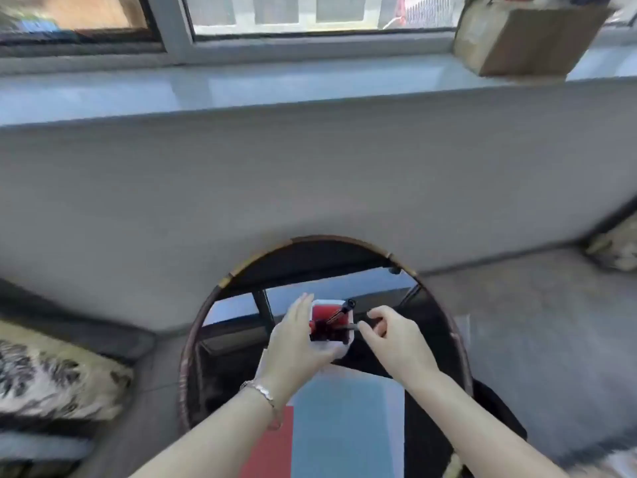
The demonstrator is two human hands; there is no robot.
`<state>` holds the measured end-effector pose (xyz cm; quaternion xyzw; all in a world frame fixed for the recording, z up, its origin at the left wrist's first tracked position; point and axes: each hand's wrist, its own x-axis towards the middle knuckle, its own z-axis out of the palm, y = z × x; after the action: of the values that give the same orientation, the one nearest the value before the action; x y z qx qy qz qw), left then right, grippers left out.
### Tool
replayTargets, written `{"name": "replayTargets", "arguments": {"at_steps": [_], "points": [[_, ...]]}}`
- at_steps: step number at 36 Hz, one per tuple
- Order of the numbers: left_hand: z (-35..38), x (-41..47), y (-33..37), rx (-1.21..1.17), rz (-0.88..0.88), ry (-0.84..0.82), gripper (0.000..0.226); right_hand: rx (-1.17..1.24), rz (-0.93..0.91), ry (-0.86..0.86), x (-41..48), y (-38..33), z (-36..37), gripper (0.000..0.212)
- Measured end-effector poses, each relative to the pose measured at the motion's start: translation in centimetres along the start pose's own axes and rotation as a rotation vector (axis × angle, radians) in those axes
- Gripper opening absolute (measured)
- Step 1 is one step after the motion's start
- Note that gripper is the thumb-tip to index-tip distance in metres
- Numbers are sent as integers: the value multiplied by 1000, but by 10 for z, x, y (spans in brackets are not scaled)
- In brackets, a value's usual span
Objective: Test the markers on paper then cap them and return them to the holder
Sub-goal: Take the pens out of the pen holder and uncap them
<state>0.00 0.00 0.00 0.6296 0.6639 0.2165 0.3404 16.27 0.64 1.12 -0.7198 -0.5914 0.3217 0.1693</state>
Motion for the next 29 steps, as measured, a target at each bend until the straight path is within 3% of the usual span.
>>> {"name": "replayTargets", "arguments": {"at_steps": [3,10,14,17,24,26,29], "points": [[22,16,-15,64,105,53,87,-8,-10,9,18,12,19,30],[49,38,-55,3,267,177,96,18,-162,51,40,36,50,18],[54,49,-68,13,325,253,84,41,-314,124,42,42,55,10],[55,52,-72,77,362,335,74,78,-444,227,37,44,58,7],[55,24,-62,28,520,411,88,224,-707,578,-6,42,51,11],[54,8,-56,36,622,446,78,297,-741,622,-24,44,46,13],[57,-16,-47,59,739,450,59,525,-731,545,-51,48,40,14]]}}
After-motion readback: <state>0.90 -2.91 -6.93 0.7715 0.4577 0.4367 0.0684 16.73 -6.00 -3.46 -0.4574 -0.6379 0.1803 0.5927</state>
